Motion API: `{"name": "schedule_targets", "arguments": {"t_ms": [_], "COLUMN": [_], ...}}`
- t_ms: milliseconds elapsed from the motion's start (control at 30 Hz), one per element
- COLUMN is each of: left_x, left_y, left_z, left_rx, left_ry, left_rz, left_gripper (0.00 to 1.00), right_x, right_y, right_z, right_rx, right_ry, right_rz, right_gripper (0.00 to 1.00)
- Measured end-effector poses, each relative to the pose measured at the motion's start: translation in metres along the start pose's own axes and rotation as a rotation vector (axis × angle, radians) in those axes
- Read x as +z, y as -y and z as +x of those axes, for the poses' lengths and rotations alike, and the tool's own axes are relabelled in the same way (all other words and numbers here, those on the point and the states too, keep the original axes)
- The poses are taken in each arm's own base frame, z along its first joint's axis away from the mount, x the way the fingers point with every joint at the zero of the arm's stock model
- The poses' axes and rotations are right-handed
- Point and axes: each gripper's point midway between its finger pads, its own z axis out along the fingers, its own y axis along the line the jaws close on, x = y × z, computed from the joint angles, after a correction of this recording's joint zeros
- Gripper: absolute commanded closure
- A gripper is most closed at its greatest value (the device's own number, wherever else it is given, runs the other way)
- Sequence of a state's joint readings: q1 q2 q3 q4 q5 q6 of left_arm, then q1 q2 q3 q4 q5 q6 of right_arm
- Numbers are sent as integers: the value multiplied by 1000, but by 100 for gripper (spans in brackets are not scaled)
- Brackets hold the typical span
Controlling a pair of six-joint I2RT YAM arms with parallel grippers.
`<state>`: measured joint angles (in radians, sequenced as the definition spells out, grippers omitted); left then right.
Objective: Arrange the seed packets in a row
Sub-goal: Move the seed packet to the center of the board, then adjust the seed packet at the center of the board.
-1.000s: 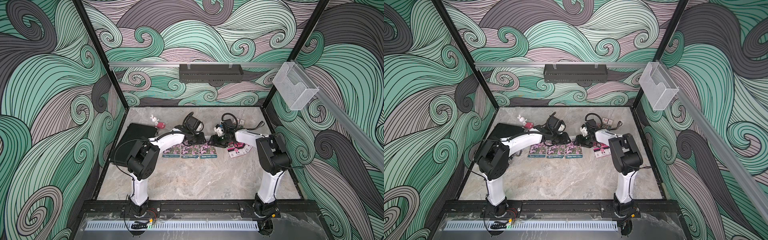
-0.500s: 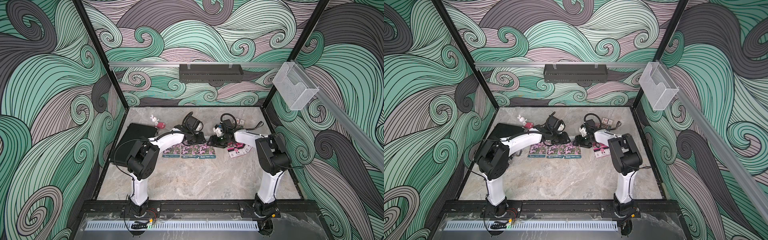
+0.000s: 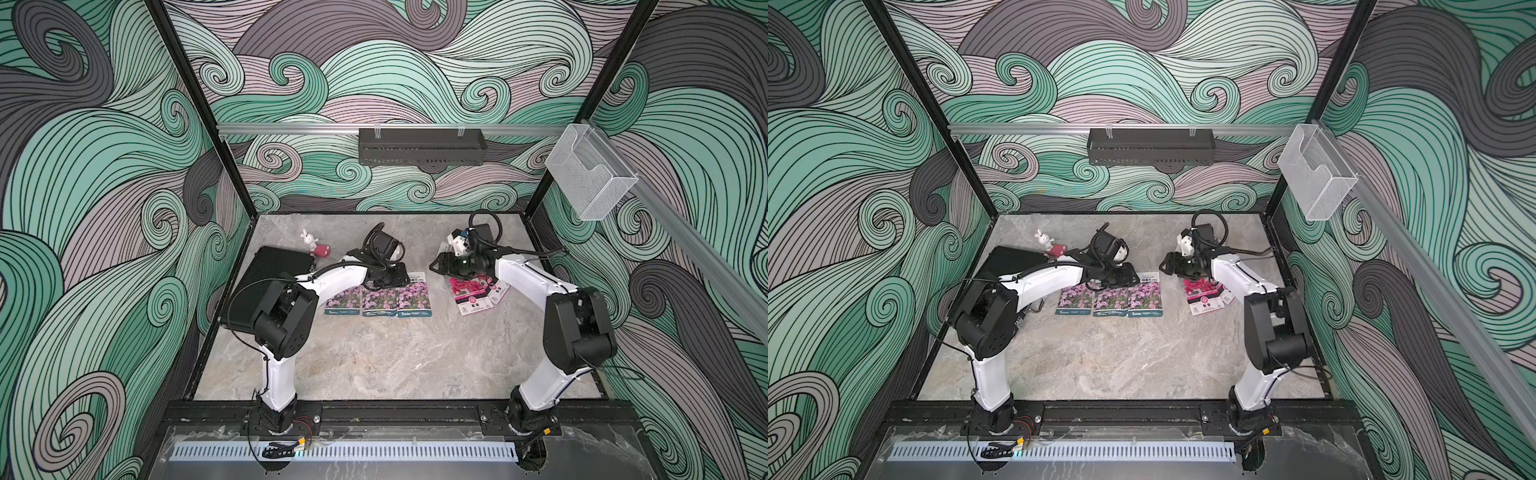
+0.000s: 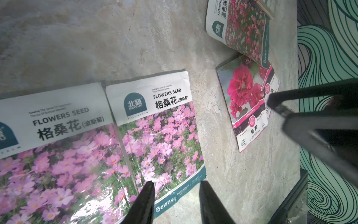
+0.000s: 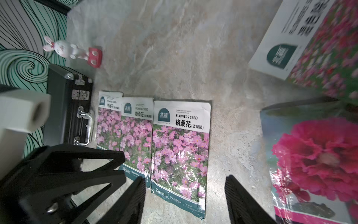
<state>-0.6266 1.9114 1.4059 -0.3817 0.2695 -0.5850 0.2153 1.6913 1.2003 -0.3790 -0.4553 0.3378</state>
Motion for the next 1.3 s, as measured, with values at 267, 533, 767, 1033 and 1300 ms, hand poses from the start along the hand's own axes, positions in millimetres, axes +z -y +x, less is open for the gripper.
{"name": "schedule_targets", "arguments": {"t_ms": [267,533,767,1033,1300], "left_x": [18,48,65,66,65], "left_y": [16,57,78,90,91], "left_z": [-8,-1,11,14,15], "left_rx": [39,101,114,115,116], "left_ry": [-15,-64,-118,-137,-140], "left_rz": [27,112,189,244,249], "left_gripper": [59,60,59,60,59], "right_x": [-32,-44,-38,-25,-12], "right_y": [48,99,134,161,174], "right_z": [-22,-6,10,35,40], "right_rx": [111,233,277,279,266], "right_ry": [82,65,9,-90,-150], "right_rz": [65,136,219,301,319], "right_gripper": [32,32,32,33,36]}}
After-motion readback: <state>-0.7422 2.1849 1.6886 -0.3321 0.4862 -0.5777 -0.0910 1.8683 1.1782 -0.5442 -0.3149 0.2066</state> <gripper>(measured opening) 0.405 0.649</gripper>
